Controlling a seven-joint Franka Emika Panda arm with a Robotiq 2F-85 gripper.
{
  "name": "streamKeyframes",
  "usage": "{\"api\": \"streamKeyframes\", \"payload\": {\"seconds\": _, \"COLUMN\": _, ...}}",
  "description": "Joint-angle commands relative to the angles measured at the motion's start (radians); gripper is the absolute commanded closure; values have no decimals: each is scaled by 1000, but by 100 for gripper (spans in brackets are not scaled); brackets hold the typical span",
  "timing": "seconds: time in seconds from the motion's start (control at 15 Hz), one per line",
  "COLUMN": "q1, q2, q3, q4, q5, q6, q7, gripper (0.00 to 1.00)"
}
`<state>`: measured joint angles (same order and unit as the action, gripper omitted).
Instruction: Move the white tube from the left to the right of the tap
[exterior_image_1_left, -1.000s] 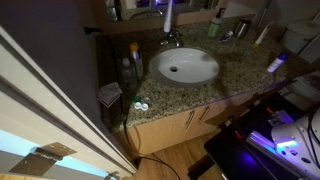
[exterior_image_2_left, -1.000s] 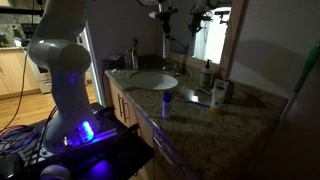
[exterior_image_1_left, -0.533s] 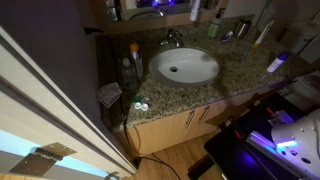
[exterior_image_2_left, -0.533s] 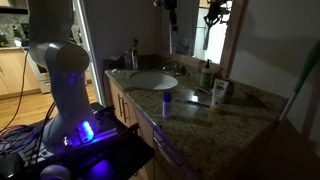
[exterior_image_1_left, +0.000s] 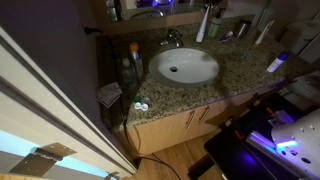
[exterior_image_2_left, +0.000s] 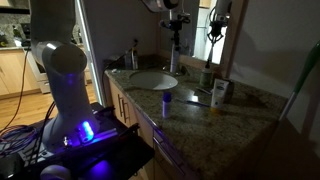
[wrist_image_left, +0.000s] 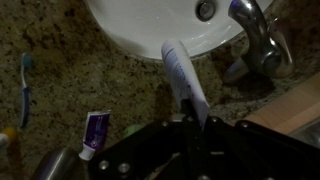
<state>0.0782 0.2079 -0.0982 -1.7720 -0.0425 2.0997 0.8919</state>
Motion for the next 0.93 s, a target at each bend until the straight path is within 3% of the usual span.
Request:
{"api": "streamKeyframes", "payload": {"seconds": 0.0, "q1": -11, "q2": 55, "q3": 4, "q4": -37, "q5": -14, "q6": 150, "q7": 100, "gripper": 99}}
{"api": "streamKeyframes", "payload": {"seconds": 0.47, "q1": 7, "q2": 188, "q3": -29, "q4": 47, "q5": -54, "q6": 329, "q7": 244, "gripper": 99}}
{"api": "streamKeyframes", "payload": {"seconds": 0.87, "q1": 38, "q2": 249, "q3": -46, "q4": 123, "q5": -120, "q6": 330, "q7": 303, "gripper": 99}}
